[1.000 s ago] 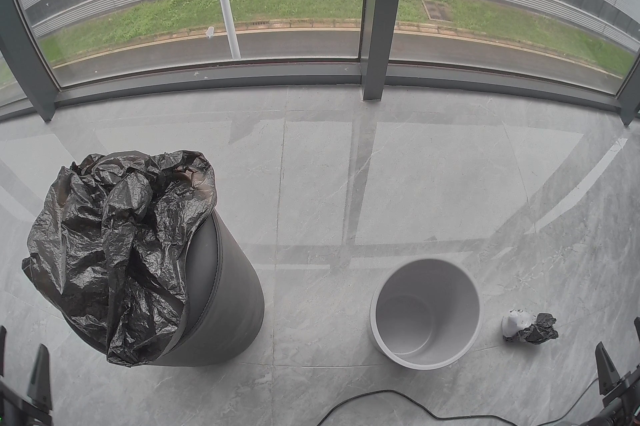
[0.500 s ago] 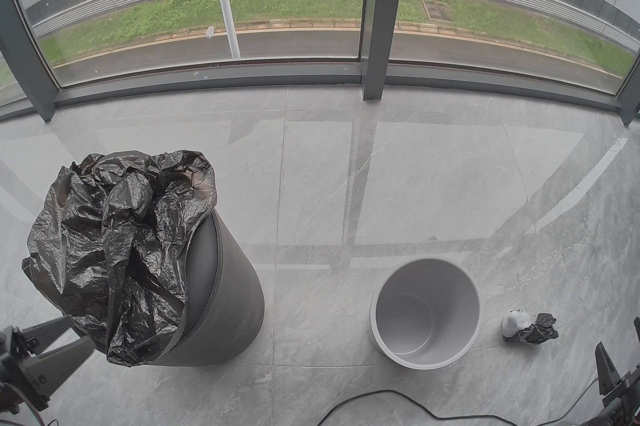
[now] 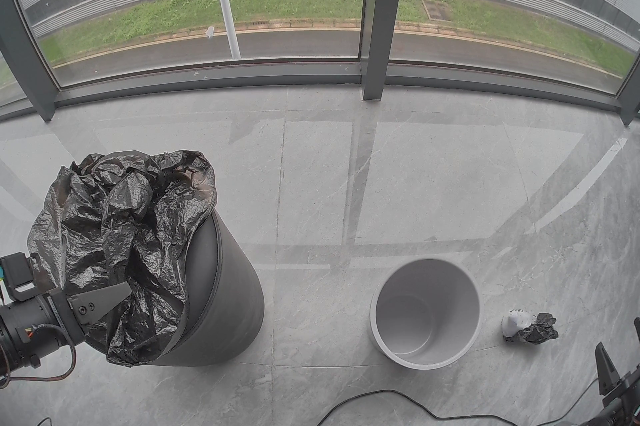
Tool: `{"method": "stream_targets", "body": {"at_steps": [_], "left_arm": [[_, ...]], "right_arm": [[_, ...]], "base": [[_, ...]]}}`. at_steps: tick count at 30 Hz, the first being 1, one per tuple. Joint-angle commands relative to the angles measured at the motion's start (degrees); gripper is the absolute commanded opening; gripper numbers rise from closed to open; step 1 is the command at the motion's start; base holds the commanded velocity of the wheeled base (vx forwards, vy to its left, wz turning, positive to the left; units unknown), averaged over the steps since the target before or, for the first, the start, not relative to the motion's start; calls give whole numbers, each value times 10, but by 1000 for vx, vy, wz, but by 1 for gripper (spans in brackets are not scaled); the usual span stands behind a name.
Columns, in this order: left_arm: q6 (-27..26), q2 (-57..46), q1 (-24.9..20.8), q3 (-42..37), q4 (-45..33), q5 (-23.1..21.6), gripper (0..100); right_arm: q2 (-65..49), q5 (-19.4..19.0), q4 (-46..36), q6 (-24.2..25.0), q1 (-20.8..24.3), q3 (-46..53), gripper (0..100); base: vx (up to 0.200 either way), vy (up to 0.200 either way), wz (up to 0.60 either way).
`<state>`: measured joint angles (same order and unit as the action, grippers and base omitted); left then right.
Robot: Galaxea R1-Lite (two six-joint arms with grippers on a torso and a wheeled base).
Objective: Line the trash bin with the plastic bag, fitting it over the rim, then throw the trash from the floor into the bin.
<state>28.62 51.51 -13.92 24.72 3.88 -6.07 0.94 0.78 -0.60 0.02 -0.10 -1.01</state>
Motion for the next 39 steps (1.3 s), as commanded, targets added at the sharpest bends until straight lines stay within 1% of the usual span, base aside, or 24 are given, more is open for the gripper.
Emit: {"method": "stream_targets", "body": {"at_steps": [1, 12, 16, 27, 35, 36, 39], "left_arm": [[-1, 54, 17, 0, 1, 4, 100], [-2, 92, 20, -2, 3, 4, 100], [-4, 103, 31, -6, 17, 4, 100], [-6, 136, 32, -11, 24, 4, 100], [-6, 138, 30, -9, 24, -3, 100], [-6, 141, 30, -10, 23, -6, 0], [-6, 146, 30, -10, 23, -15, 0]], "right_arm": [[-7, 0, 0, 0, 0, 8, 100], [-7, 0, 0, 0, 0, 8, 100], [-7, 0, 0, 0, 0, 8, 100], [-7, 0, 0, 0, 0, 8, 100], [-7, 0, 1, 1, 0, 8, 100], [-7, 0, 1, 1, 0, 8, 100], [-7, 0, 0, 1, 0, 8, 100]], "base": [[0, 0, 0], [0, 0, 0], [0, 0, 0], [0, 0, 0], [0, 0, 0], [0, 0, 0], [0, 0, 0]]}}
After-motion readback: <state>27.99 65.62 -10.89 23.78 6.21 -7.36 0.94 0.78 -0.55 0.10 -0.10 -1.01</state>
